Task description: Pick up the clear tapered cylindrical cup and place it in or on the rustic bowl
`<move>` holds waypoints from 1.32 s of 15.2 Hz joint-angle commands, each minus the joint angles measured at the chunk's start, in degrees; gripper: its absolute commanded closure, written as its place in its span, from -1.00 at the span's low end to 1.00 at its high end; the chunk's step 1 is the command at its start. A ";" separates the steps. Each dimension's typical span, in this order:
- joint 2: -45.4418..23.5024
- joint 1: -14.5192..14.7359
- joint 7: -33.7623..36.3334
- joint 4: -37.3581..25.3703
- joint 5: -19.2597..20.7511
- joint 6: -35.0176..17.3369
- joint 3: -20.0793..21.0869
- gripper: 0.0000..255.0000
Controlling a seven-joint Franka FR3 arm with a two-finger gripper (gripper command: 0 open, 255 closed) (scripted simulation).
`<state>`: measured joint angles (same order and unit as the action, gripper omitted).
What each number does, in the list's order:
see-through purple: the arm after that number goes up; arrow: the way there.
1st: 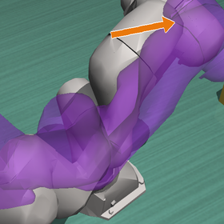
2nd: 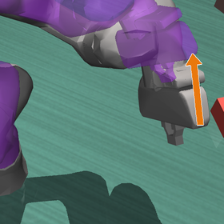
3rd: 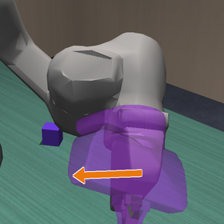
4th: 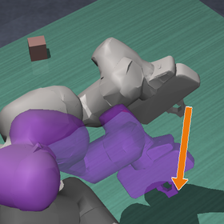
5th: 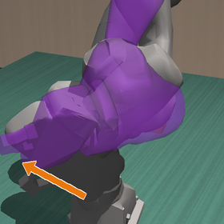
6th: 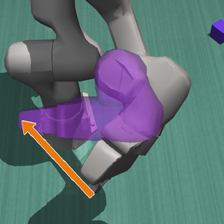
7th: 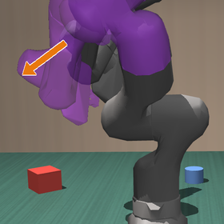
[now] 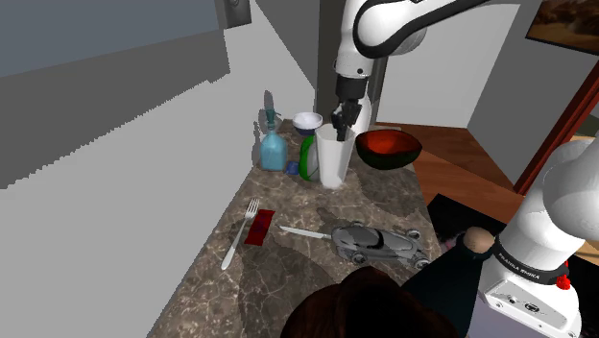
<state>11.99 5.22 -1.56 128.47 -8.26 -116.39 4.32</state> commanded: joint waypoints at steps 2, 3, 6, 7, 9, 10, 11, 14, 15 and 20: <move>0.71 -0.03 0.28 -1.73 0.12 2.43 -0.05 1.00; 0.90 -0.04 0.36 -2.32 0.16 3.20 -0.07 1.00; 1.39 -0.08 0.60 -4.16 0.27 5.52 -0.13 1.00; 1.53 -0.09 0.68 -4.79 0.30 6.29 -0.15 1.00; 1.77 -0.12 0.84 -6.10 0.37 7.83 -0.19 1.00; 1.87 -0.13 0.92 -6.77 0.40 8.60 -0.21 1.00; 1.96 -0.14 1.00 -7.45 0.43 9.37 -0.23 1.00; 2.15 -0.17 1.23 -9.57 0.52 11.66 -0.29 1.00; 2.18 -0.18 1.31 -10.30 0.55 12.43 -0.31 1.00; 2.96 -1.32 -1.12 -12.12 1.06 15.34 -2.10 1.00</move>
<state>14.37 4.34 -1.63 116.19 -7.37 -101.61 2.92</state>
